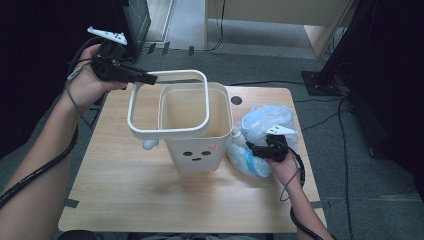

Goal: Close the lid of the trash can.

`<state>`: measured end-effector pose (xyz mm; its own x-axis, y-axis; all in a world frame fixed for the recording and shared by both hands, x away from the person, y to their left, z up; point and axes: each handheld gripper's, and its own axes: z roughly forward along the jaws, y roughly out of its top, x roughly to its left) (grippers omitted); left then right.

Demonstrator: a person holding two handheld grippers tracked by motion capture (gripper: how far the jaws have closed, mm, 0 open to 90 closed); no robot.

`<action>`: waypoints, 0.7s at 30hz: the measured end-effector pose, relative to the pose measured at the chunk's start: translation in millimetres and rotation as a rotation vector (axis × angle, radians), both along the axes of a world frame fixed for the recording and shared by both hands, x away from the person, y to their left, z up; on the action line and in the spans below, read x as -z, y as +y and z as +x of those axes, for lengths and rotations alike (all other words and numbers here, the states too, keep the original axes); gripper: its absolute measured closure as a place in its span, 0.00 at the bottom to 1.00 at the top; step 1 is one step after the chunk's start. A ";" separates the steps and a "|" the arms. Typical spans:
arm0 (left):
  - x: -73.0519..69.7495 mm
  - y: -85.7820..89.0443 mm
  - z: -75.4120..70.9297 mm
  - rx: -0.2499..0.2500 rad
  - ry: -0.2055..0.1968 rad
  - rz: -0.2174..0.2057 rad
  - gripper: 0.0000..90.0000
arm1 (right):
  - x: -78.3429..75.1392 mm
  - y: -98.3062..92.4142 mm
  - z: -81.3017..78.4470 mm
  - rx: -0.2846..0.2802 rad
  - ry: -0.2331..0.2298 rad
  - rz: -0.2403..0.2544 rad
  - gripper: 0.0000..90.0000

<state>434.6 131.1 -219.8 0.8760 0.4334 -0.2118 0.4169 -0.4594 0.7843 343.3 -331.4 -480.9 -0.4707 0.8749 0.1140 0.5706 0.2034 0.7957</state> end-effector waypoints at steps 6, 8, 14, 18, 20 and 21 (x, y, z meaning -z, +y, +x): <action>4.5 -11.6 1.2 0.006 0.014 -0.001 0.85 | -0.1 -0.3 -0.4 0.000 0.000 0.001 0.29; 5.7 -15.9 1.3 0.010 0.014 -0.007 0.85 | 0.1 -0.4 -0.5 0.002 0.003 0.003 0.29; 6.0 -31.7 1.0 0.017 0.013 -0.002 0.85 | -0.3 0.0 -0.4 0.000 0.000 0.000 0.29; 4.7 -40.6 1.4 0.027 0.009 0.007 0.85 | -0.3 0.1 -0.3 -0.001 -0.002 -0.002 0.29; 3.6 -44.8 2.0 0.030 0.009 0.016 0.85 | -0.3 0.1 -0.3 -0.001 -0.001 -0.002 0.29; 3.2 -47.0 2.3 0.030 0.013 0.017 0.85 | -0.3 0.2 -0.3 -0.001 0.000 -0.001 0.29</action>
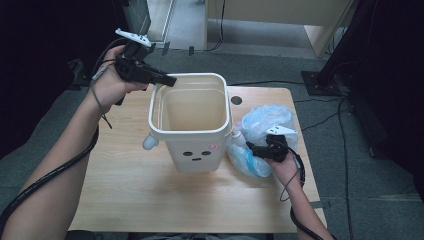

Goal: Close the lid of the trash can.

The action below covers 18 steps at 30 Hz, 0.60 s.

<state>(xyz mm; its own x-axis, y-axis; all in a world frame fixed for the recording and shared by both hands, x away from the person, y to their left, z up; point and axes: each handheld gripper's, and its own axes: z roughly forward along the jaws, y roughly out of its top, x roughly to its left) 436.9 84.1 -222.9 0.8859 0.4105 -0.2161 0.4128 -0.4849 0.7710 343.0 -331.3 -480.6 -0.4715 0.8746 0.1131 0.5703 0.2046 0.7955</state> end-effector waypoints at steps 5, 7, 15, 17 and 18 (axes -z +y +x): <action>-0.1 -7.9 1.6 -0.001 0.009 0.002 0.85 | 0.0 0.1 0.0 -0.001 0.000 -0.001 0.29; 0.1 -9.1 2.1 -0.005 0.011 0.001 0.85 | 0.0 0.1 -0.1 -0.001 -0.004 -0.003 0.29; -0.6 -9.4 2.7 -0.007 0.009 0.015 0.85 | -0.1 0.7 -0.1 -0.004 -0.009 -0.006 0.29; -0.7 -9.8 2.7 -0.010 0.006 0.017 0.85 | -0.1 1.1 0.0 -0.005 -0.007 -0.006 0.29; -0.8 -10.3 2.3 -0.008 0.006 0.018 0.85 | -0.1 1.1 0.1 -0.006 -0.007 -0.007 0.29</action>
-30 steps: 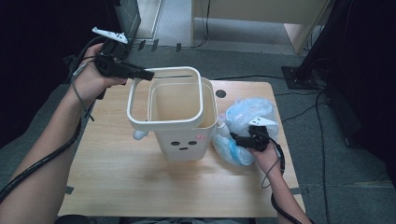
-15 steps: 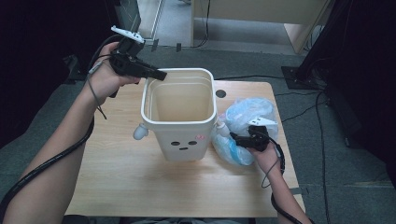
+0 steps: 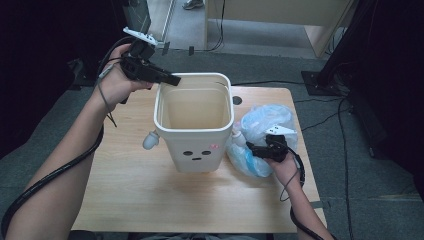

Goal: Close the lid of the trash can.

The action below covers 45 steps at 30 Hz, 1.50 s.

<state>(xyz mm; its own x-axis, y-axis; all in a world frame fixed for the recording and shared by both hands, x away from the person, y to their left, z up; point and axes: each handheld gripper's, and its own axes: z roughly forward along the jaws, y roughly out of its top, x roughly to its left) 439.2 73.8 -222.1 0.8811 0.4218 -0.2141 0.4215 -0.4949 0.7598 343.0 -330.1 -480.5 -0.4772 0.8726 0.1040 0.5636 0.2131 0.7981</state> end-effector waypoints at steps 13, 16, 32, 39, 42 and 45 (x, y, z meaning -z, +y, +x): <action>-1.7 -1.5 -6.4 -0.004 -0.027 0.026 0.84 | 0.2 0.1 -0.1 0.000 0.001 0.001 0.29; -2.8 -3.6 -6.8 -0.006 -0.037 0.061 0.83 | 0.6 0.2 0.3 0.000 0.004 0.002 0.29; 11.8 0.5 -2.1 0.010 -0.010 0.029 0.80 | 0.4 0.0 0.0 -0.002 0.002 0.001 0.29; 15.0 7.4 -2.9 0.016 -0.018 0.005 0.71 | 0.5 0.0 0.1 -0.002 0.002 0.002 0.29; 14.8 11.1 -3.3 0.012 -0.021 -0.008 0.67 | 0.6 0.0 0.0 -0.002 0.002 0.003 0.29; 14.4 14.7 -3.5 0.012 -0.020 -0.017 0.66 | 0.6 -0.1 0.0 -0.002 0.002 0.003 0.29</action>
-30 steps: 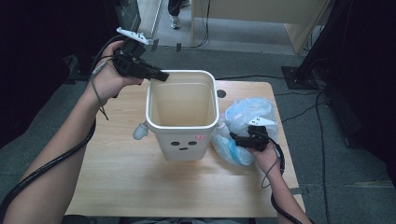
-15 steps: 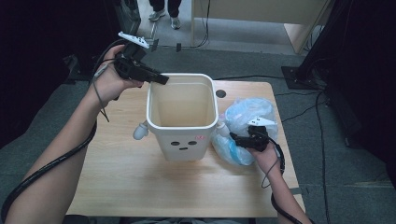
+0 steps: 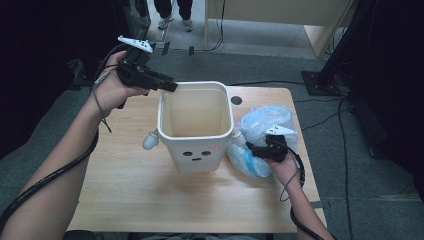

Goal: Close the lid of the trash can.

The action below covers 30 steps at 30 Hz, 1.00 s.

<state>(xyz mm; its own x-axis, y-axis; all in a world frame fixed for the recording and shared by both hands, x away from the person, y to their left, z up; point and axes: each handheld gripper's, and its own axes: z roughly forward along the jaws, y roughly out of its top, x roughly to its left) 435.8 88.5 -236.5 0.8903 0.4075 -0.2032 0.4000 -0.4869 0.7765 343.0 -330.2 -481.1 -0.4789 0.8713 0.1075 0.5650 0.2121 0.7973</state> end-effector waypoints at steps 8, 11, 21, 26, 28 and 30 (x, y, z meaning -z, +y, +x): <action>-4.8 7.8 -2.6 -0.001 -0.020 -0.004 0.60 | 0.3 -0.4 -0.1 0.001 0.002 0.004 0.29; -5.9 10.1 -3.7 -0.003 -0.023 -0.010 0.55 | 0.2 -0.4 -0.2 0.001 0.001 0.002 0.29; -7.4 19.2 -9.8 -0.006 -0.045 -0.020 0.45 | 0.2 -0.5 -0.7 0.001 0.003 0.003 0.29; -8.3 25.9 -11.1 -0.020 -0.053 -0.022 0.43 | 0.1 -0.7 -1.0 0.002 0.005 0.004 0.29; -9.0 29.4 -11.8 -0.026 -0.057 -0.031 0.43 | 0.1 -0.8 -1.1 0.002 0.005 0.003 0.29; -9.7 32.6 -12.7 -0.031 -0.063 -0.026 0.42 | 0.2 -1.0 -1.3 0.002 0.007 0.003 0.29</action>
<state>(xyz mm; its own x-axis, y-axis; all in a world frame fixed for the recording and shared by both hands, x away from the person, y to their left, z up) 423.0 121.0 -226.9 0.8885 0.4307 -0.1580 0.3646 -0.4539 0.8131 341.8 -331.1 -481.3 -0.4761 0.8720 0.1137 0.5708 0.2081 0.7943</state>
